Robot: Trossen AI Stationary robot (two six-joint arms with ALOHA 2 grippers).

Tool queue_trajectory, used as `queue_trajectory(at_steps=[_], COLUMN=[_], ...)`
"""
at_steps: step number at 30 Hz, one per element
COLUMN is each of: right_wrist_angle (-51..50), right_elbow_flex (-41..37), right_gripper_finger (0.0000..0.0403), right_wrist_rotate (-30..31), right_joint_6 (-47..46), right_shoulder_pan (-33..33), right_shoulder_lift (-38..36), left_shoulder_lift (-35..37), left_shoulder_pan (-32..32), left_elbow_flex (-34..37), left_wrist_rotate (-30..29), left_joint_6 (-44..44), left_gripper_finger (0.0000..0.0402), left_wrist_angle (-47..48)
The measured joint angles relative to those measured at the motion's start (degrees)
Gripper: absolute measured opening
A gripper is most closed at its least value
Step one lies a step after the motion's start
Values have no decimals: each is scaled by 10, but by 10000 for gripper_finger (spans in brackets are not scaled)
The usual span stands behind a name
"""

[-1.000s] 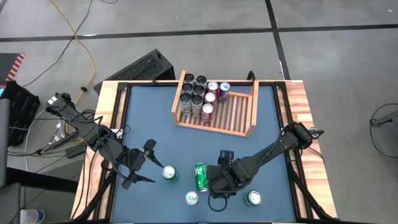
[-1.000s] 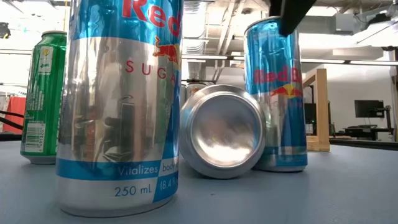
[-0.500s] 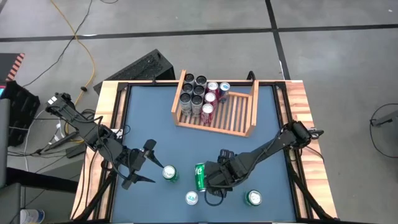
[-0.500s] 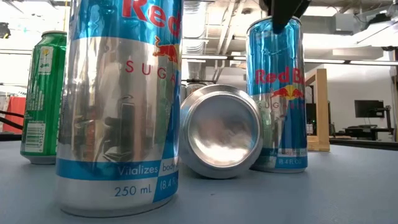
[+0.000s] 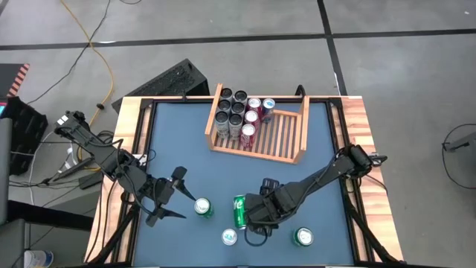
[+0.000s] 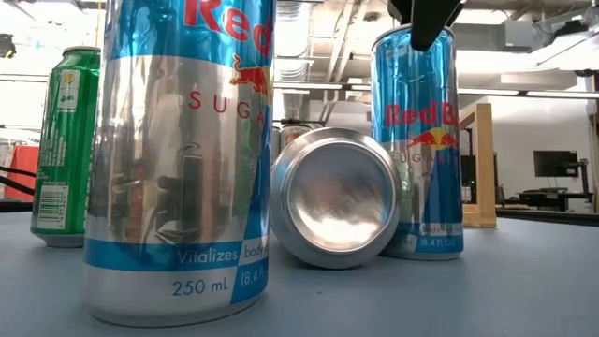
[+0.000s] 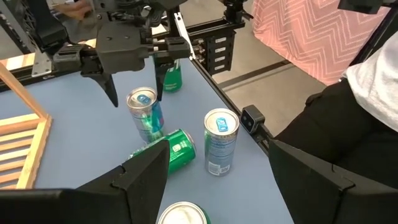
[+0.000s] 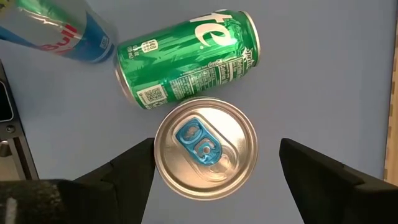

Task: Place canned beverage on shelf
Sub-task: Put the blue soda can on the shelf aligned with the other blue soda can

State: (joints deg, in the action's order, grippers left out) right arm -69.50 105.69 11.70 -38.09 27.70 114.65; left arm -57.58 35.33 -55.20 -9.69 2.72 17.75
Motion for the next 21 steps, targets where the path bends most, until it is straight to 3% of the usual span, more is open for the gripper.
queue_trajectory(at_steps=[12, 21], right_wrist_angle=[11, 9], right_elbow_flex=[0, 0], right_gripper_finger=[320, 264], right_wrist_rotate=[-1, -15], right_joint_6=[11, 11], right_shoulder_pan=[-1, -2], right_shoulder_lift=[0, 0], left_shoulder_lift=[0, 0], left_shoulder_pan=[0, 0], left_elbow_flex=[0, 0], left_wrist_rotate=[0, 0], left_joint_6=[0, 1], left_gripper_finger=[261, 261], left_wrist_angle=[0, 0])
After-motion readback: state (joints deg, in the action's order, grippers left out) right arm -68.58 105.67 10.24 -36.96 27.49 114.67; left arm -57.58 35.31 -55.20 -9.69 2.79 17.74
